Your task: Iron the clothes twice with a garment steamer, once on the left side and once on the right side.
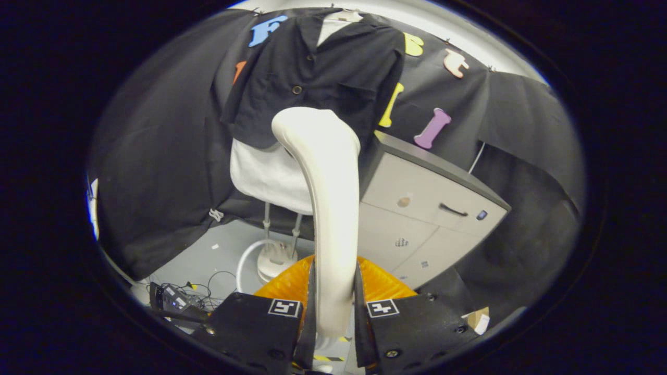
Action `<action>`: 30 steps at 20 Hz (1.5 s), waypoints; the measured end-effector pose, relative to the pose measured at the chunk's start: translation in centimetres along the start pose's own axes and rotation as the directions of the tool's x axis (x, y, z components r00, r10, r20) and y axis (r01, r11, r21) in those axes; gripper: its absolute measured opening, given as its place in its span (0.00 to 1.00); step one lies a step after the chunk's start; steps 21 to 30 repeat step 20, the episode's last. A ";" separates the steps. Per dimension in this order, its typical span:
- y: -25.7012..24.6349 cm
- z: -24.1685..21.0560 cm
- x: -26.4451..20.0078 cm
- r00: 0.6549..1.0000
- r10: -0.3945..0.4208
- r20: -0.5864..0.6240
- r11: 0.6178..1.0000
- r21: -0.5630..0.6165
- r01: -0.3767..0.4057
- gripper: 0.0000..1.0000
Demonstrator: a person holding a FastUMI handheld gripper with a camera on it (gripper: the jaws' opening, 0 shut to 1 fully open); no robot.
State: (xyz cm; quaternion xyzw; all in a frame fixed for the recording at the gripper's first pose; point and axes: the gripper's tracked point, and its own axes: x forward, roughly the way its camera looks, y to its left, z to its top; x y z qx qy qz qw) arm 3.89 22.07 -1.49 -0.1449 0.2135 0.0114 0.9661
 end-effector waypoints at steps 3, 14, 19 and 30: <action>-4.8 -2.2 -2.1 1.000 -0.015 -0.022 0.999 0.050 0.017 0.33; -16.3 -9.4 -7.9 1.000 0.017 -0.021 0.990 0.137 -0.014 0.33; -18.3 -10.8 -8.1 0.999 0.017 -0.027 0.988 0.154 -0.013 0.33; -18.5 -11.4 -8.2 0.999 0.020 -0.030 0.988 0.156 -0.015 0.33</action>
